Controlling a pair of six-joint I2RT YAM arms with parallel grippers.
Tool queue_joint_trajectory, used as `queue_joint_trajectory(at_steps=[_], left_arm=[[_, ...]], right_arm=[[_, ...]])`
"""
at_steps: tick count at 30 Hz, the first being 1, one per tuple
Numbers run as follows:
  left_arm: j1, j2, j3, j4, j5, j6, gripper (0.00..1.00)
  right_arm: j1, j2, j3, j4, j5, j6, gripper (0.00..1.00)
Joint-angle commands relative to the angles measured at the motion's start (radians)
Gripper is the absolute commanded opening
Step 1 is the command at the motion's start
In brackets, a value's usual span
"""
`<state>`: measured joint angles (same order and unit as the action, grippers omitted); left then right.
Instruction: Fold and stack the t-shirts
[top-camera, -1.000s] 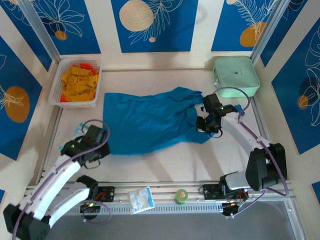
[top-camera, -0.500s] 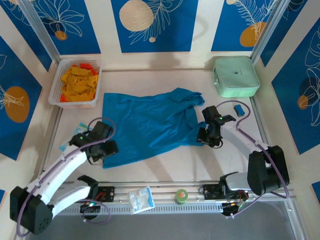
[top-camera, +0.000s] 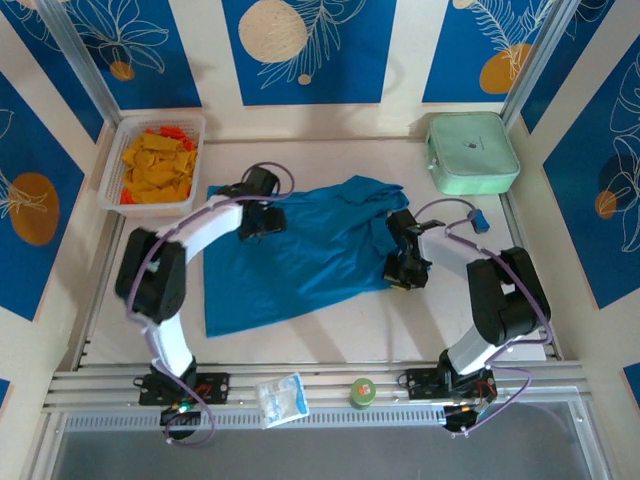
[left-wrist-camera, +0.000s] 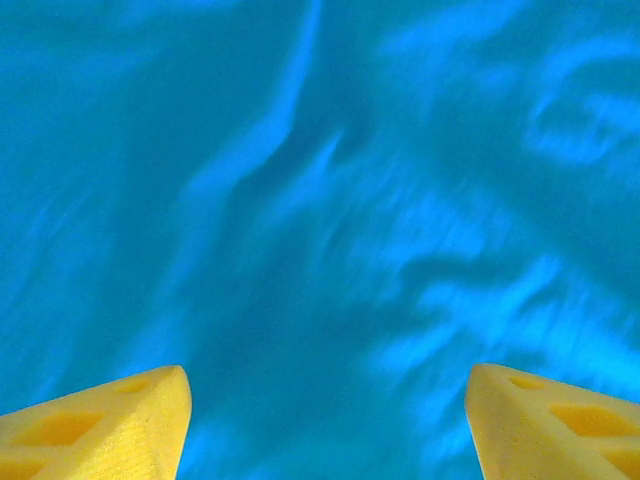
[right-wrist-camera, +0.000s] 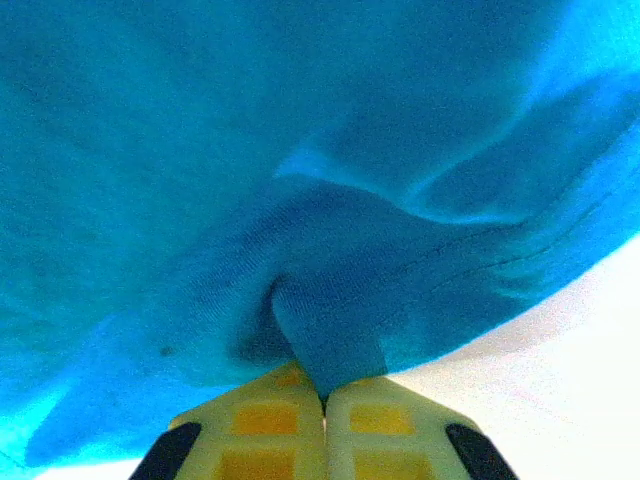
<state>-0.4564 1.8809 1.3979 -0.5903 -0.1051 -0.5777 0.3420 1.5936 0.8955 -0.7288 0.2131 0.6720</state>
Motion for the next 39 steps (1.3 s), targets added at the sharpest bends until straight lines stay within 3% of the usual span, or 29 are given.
queue_joint_trajectory(at_steps=[1,5,11,18,28,29,32,34,39], left_arm=[[-0.006,0.131,0.108,0.022,-0.019,0.075,0.68],[-0.002,0.26,0.211,0.003,-0.053,0.113,0.67],[-0.002,0.328,0.253,0.013,-0.059,0.149,0.66],[-0.002,0.358,0.279,-0.002,-0.042,0.18,0.66],[-0.002,0.372,0.294,-0.013,-0.059,0.202,0.66],[-0.002,0.375,0.296,-0.012,-0.058,0.202,0.66],[-0.004,0.376,0.302,-0.014,-0.053,0.204,0.67],[-0.007,0.369,0.308,-0.018,-0.053,0.208,0.69],[-0.02,0.308,0.307,-0.046,-0.063,0.229,0.75]], right_arm=[[0.018,-0.026,0.03,-0.069,0.04,0.009,0.0],[0.042,-0.156,0.044,-0.214,0.062,0.012,0.0],[0.083,-0.349,0.056,-0.378,0.026,0.053,0.0],[0.134,-0.367,0.033,-0.385,-0.077,0.088,0.01],[0.323,-0.44,0.011,-0.424,-0.051,0.27,0.0],[0.337,-0.449,-0.007,-0.415,-0.059,0.288,0.03],[0.356,-0.464,-0.048,-0.393,-0.058,0.317,0.28],[0.344,-0.465,-0.041,-0.396,-0.036,0.307,0.37],[0.239,-0.427,0.044,-0.394,0.012,0.187,0.42]])
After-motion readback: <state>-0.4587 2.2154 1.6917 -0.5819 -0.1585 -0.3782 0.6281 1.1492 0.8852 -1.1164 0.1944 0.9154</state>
